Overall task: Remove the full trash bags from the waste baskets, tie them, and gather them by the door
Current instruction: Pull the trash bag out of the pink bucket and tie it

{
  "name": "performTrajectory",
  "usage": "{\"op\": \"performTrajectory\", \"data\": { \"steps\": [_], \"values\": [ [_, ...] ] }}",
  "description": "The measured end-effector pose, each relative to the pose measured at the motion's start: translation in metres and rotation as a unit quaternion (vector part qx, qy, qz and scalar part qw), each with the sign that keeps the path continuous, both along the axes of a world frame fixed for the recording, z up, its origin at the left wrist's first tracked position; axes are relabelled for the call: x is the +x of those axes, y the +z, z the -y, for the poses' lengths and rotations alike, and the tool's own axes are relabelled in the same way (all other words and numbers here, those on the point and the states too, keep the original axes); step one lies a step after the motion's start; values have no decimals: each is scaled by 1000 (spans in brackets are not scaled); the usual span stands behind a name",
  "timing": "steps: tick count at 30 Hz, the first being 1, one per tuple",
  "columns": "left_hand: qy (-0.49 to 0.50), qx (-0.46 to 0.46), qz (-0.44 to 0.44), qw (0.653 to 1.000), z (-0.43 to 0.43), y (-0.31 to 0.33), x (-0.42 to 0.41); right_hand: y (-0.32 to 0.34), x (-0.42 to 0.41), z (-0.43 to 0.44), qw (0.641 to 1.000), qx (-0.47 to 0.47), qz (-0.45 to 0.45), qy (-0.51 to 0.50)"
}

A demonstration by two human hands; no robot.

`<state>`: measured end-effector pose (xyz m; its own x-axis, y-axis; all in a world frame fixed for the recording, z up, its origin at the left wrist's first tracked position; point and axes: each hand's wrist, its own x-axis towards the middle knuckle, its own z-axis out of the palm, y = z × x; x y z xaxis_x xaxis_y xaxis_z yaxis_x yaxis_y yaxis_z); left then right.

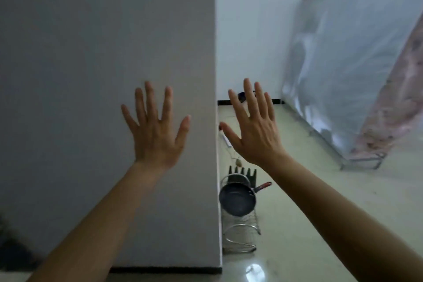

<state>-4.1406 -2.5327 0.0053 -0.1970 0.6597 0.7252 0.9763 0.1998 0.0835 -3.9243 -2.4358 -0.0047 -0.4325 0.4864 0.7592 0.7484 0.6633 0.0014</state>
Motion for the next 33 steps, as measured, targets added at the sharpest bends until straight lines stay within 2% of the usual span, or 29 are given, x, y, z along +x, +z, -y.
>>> {"op": "performTrajectory", "data": {
  "steps": [6, 9, 15, 19, 24, 29, 33],
  "values": [
    [-114, 8, -82, 990, -136, 1, 140, -5, 174, -98, 989, -26, -16, -142],
    [-147, 4, -75, 986, -217, -22, 189, -26, 230, -162, 981, -36, -20, -191],
    [-208, -47, -32, 976, -381, -65, 246, -53, 286, -290, 969, -49, 7, -243],
    [-226, -64, 6, 972, -487, -58, 269, -38, 316, -377, 961, -48, 16, -271],
    [-242, -92, 12, 966, -607, -49, 305, -35, 365, -476, 952, -57, -7, -302],
    [-239, -112, 8, 965, -732, -78, 340, -71, 409, -594, 950, -86, -9, -301],
    [-206, -141, 17, 968, -844, -96, 374, -94, 442, -710, 958, -116, 12, -263]
  ]
}}
